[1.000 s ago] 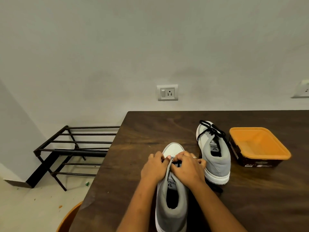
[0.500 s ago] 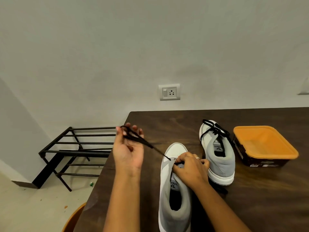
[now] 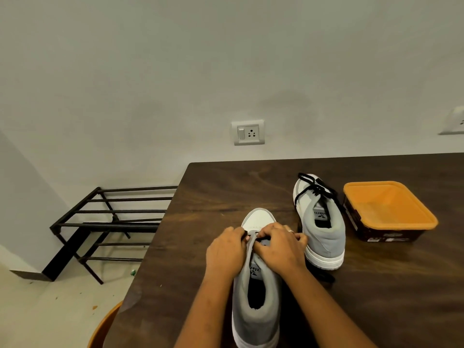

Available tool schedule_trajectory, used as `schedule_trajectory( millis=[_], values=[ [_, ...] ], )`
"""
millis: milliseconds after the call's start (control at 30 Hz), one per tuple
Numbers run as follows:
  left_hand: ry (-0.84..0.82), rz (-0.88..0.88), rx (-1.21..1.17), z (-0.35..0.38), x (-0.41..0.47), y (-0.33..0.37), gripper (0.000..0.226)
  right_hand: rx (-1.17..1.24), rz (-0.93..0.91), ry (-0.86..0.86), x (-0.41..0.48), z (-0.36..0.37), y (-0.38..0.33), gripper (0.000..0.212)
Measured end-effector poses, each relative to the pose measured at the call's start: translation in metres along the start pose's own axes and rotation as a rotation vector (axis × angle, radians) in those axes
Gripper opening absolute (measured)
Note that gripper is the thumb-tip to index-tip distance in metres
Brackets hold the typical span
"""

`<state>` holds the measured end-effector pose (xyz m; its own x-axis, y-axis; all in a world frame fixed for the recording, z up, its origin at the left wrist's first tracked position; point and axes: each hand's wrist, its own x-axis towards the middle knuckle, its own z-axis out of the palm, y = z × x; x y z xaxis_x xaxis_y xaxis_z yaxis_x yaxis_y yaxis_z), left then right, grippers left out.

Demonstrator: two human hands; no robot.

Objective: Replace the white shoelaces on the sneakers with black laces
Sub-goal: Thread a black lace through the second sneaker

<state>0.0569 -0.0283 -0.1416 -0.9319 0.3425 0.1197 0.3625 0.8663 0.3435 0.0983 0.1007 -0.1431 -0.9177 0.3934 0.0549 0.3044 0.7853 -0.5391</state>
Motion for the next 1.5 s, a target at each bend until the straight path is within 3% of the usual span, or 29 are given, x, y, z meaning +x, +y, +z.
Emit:
schedule_trajectory(
  millis=[67,200,233,367,467,567,633,733,833,900,967,1033,1100,1200,1267,1333,1433,1500],
  values=[
    [0.047,0.006,-0.159,-0.004,0.003,0.002,0.023,-0.003,0.000,0.000,-0.001,0.000,0.000,0.023],
    [0.326,-0.343,-1.150,-0.036,0.007,0.013,0.016,0.008,-0.006,-0.009,-0.001,-0.002,0.001,0.019],
    [0.374,-0.418,-1.288,-0.044,0.009,0.011,0.017,0.014,-0.004,-0.011,-0.001,-0.002,0.001,0.018],
    [0.377,-0.500,-1.232,-0.050,0.012,-0.010,0.019,0.074,-0.009,-0.016,-0.002,-0.002,0.000,0.012],
    [0.414,-0.708,-1.299,-0.032,0.008,-0.032,0.025,0.240,-0.045,-0.036,-0.006,0.001,0.007,0.009],
    [0.474,-0.930,-1.413,-0.017,-0.001,-0.050,0.031,0.422,-0.077,-0.070,-0.013,0.002,0.019,0.033],
    [0.557,-1.018,-1.520,-0.013,-0.005,-0.054,0.029,0.334,-0.089,-0.102,-0.015,-0.001,0.023,0.046],
    [0.731,-1.015,-1.741,-0.025,-0.002,-0.056,0.024,0.202,-0.096,-0.117,-0.011,-0.006,0.022,0.040],
    [0.861,-0.950,-1.941,-0.043,0.005,-0.067,0.011,0.234,-0.116,-0.078,-0.010,-0.004,0.021,0.028],
    [0.815,-0.960,-1.861,-0.046,0.004,-0.068,0.016,0.300,-0.114,-0.036,-0.012,0.000,0.023,0.017],
    [0.596,-0.968,-1.500,-0.039,-0.005,-0.064,0.017,0.320,-0.097,0.049,-0.015,0.003,0.023,0.006],
    [0.299,-0.833,-1.094,-0.026,-0.019,-0.057,0.005,0.301,-0.069,0.120,-0.016,0.005,0.021,0.001],
    [0.015,-0.635,-0.755,-0.014,-0.030,-0.052,0.013,0.272,-0.043,0.139,-0.016,0.006,0.020,0.005],
    [-0.201,-0.484,-0.384,-0.016,-0.033,-0.034,0.028,0.209,-0.050,0.128,-0.017,0.003,0.017,0.015],
    [-0.203,-0.477,-0.224,-0.024,-0.033,-0.016,0.031,0.188,-0.027,0.104,-0.019,-0.001,0.017,0.025],
    [-0.044,-0.448,-0.142,-0.031,-0.038,0.002,0.033,0.217,0.046,0.035,-0.020,-0.007,0.020,0.036],
    [0.253,-0.265,-0.228,-0.037,-0.051,0.033,0.023,0.433,0.151,-0.068,-0.025,-0.026,0.024,0.046],
    [0.361,-0.169,-0.321,-0.037,-0.059,0.048,0.007,0.610,0.197,-0.085,-0.033,-0.045,0.021,0.042]
  ],
)
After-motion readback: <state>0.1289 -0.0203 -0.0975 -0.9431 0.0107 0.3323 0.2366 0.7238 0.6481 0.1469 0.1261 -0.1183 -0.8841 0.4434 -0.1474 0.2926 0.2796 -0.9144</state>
